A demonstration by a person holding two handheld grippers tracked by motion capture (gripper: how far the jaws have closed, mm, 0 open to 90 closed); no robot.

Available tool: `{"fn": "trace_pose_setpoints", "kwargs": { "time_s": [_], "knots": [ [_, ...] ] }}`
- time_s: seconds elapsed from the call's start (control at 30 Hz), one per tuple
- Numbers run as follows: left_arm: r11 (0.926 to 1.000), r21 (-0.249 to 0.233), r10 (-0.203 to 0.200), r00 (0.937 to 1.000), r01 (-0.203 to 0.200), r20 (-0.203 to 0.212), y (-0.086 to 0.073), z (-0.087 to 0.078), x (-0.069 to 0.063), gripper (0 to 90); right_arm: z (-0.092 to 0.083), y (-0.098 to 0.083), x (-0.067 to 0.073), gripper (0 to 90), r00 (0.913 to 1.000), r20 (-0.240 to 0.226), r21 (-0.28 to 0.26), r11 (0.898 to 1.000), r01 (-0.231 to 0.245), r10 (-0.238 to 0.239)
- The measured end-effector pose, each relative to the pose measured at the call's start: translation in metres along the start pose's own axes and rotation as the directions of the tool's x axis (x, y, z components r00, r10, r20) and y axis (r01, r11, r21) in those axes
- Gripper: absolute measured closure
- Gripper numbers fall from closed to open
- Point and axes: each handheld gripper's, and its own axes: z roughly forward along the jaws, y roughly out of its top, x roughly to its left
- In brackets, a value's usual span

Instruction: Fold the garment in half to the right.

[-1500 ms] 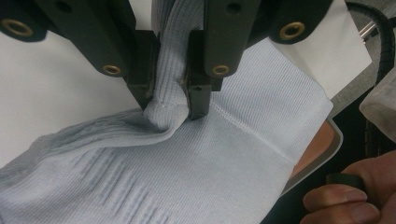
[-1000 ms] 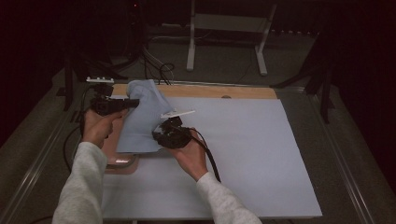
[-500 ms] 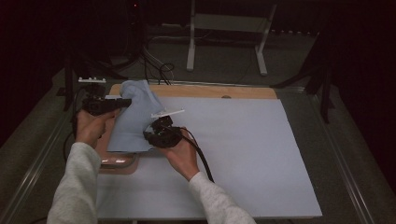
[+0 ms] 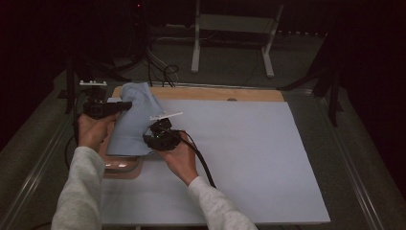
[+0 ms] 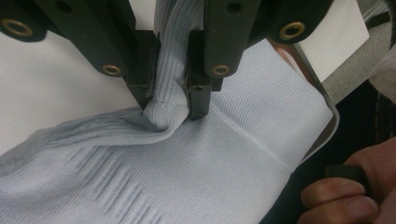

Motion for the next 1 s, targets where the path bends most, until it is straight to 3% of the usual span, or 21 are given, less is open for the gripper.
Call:
{"fn": "trace_pose_setpoints", "kwargs": {
  "time_s": [0.4,1.0],
  "knots": [
    [0.9999,0.012,-0.003,0.9988,0.004,-0.049,-0.003,-0.001,0.006,79.2,0.012,0.000,0.004,78.4,1.0000,0.004,0.013,1.000,-0.009,0.009],
    [0.9976,0.020,-0.065,0.9934,0.067,-0.094,-0.019,-0.013,0.032,79.1,0.038,0.000,0.028,78.1,0.9992,-0.036,0.036,0.999,-0.017,0.019]
  ]
}}
